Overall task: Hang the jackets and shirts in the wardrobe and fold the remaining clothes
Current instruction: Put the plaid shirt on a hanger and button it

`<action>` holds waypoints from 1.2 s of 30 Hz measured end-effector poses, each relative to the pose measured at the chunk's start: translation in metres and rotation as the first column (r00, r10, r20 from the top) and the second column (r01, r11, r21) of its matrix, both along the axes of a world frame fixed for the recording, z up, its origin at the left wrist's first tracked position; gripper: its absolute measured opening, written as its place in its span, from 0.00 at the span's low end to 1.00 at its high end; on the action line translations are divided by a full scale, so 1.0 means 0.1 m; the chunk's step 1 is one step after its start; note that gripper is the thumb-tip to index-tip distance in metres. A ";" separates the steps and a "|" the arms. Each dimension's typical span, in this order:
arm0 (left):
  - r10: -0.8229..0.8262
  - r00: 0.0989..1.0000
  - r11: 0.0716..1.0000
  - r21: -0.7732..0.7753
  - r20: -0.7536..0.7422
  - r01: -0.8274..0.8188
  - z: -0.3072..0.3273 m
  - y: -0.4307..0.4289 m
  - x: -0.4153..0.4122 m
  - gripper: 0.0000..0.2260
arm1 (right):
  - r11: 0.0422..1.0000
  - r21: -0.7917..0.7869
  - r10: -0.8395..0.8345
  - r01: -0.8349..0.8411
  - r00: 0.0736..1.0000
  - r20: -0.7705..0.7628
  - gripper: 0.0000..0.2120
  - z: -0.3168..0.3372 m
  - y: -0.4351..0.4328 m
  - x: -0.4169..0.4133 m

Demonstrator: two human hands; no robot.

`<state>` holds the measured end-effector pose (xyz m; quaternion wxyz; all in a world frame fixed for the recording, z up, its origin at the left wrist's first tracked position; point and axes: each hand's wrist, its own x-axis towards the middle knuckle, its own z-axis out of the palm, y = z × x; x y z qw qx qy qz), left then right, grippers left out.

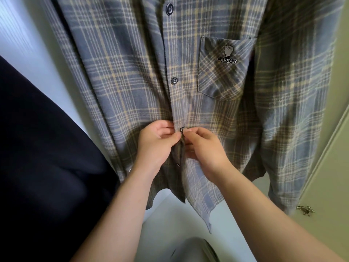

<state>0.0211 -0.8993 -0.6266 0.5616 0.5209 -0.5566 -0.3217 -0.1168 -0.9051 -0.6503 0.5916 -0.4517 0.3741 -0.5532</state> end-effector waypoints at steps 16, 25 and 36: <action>0.120 0.928 0.985 -0.159 0.353 -0.067 -0.21 -0.10 0.03 0.03 | 0.961 -0.276 -0.162 0.033 0.874 -0.458 0.10 -0.43 0.03 0.11; -0.121 0.980 0.988 0.115 0.158 0.103 -0.50 -0.13 0.22 0.13 | 0.973 -0.224 -0.087 -0.057 0.807 -0.584 0.23 -0.67 0.03 0.06; -0.063 0.964 0.978 0.207 0.259 0.008 -0.95 -0.10 0.27 0.06 | 0.979 -0.191 -0.047 -0.076 0.821 -0.569 0.12 -0.83 0.05 0.05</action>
